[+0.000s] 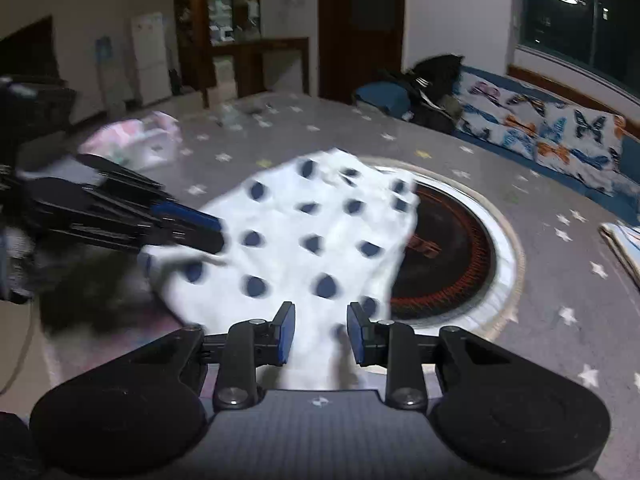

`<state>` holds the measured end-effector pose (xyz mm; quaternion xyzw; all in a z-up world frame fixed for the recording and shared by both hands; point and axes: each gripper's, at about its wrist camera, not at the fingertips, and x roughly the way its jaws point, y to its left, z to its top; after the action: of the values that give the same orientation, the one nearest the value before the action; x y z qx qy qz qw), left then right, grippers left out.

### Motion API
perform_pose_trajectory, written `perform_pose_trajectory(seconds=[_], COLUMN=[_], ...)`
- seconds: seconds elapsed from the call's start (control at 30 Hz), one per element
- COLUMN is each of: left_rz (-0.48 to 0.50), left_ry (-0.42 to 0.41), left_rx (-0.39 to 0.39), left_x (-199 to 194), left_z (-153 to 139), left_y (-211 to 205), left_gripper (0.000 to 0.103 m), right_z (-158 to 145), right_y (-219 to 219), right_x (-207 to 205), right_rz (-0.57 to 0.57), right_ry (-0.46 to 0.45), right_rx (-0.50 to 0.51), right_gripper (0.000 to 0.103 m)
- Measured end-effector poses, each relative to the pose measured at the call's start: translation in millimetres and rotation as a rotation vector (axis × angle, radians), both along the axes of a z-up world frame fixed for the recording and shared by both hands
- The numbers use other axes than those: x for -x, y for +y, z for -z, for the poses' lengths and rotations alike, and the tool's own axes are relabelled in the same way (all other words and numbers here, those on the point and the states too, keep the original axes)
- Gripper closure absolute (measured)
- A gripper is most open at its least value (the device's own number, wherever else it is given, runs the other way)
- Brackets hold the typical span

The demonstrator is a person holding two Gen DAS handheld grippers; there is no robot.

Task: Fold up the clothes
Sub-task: 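Smooth the folded trousers with both open tools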

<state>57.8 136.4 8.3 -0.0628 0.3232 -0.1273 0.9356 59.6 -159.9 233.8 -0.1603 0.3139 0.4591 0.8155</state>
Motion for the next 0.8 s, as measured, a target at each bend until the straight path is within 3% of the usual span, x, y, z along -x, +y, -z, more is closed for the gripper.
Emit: perform_pose_trajectory(seconds=[0.17, 0.27, 0.53, 0.67, 0.8], left_rz=[-0.026, -0.038, -0.071, -0.086, -0.099], left_ry=[0.011, 0.01, -0.001, 0.019, 0.043], left_rx=[0.0, 0.0, -0.006, -0.009, -0.005], left_x=[6, 11, 26, 27, 28], left_z=[5, 5, 5, 11, 18], left_y=[5, 9, 14, 14, 18], left_gripper=[0.086, 0.086, 0.086, 0.086, 0.086], right_z=[16, 29, 6, 9, 28], right_y=[12, 0, -7, 4, 2], right_x=[19, 15, 17, 7, -2], right_rz=[-0.045, -0.008, -0.003, 0.01, 0.055], right_ry=[0.012, 0.057, 0.032, 0.037, 0.078], right_rx=[0.026, 0.046, -0.01, -0.033, 0.007], right_gripper=[0.075, 0.075, 0.073, 0.072, 0.072])
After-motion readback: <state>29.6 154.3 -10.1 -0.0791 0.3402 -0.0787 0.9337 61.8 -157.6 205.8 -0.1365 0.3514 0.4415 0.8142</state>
